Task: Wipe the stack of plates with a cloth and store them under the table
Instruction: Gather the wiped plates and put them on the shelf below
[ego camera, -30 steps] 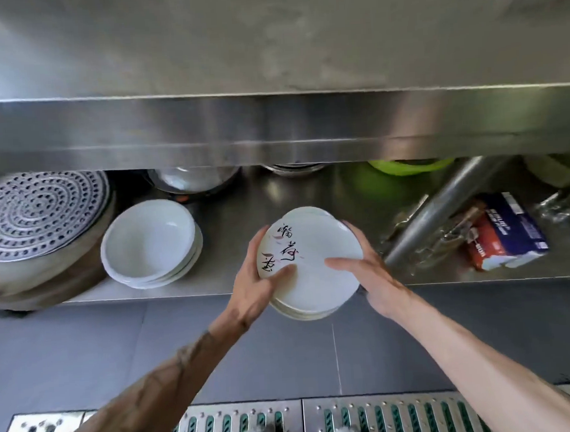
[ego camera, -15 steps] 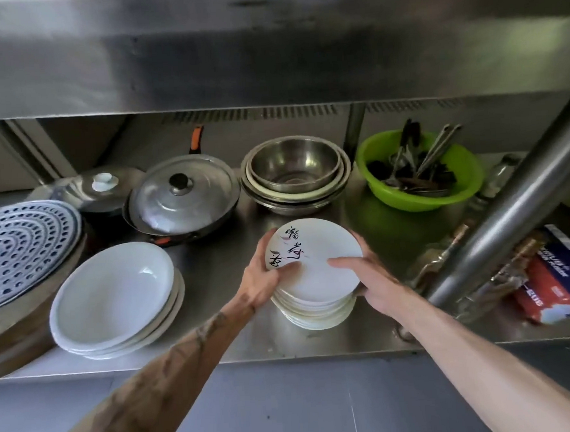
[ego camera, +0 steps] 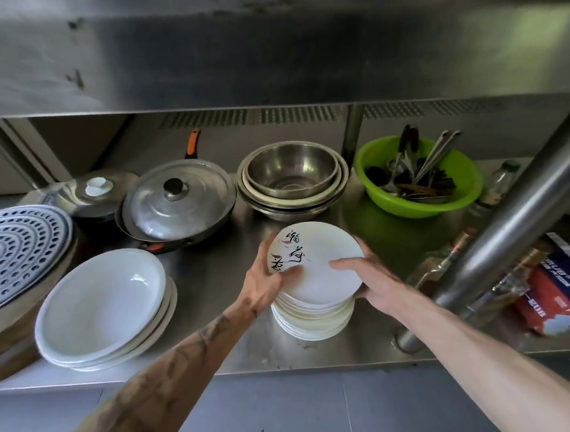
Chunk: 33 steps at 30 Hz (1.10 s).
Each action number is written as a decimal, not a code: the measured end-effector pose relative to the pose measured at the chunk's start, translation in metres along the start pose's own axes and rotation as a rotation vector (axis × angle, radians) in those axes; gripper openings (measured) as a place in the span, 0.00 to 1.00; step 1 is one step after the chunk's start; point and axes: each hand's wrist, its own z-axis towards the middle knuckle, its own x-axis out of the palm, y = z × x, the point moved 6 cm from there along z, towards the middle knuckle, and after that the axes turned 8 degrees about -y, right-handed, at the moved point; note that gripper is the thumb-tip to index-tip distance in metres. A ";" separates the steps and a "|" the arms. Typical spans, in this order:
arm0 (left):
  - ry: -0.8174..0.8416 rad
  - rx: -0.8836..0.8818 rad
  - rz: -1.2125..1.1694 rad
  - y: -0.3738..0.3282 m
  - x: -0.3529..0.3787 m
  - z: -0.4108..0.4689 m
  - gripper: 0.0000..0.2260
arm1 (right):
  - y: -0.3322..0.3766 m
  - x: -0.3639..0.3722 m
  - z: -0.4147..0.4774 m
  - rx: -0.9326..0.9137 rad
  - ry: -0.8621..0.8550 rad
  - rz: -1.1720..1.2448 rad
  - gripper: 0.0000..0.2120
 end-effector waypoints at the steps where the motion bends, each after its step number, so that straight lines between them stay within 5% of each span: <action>1: 0.001 0.000 0.001 -0.001 0.000 -0.002 0.39 | 0.002 0.000 0.001 -0.005 0.006 0.003 0.36; 19: 0.019 -0.012 0.088 -0.002 0.000 -0.009 0.41 | 0.004 -0.003 0.013 0.018 -0.041 -0.041 0.32; 33: 0.108 0.042 0.185 0.005 -0.003 0.001 0.43 | 0.001 -0.004 0.015 -0.080 0.094 -0.145 0.30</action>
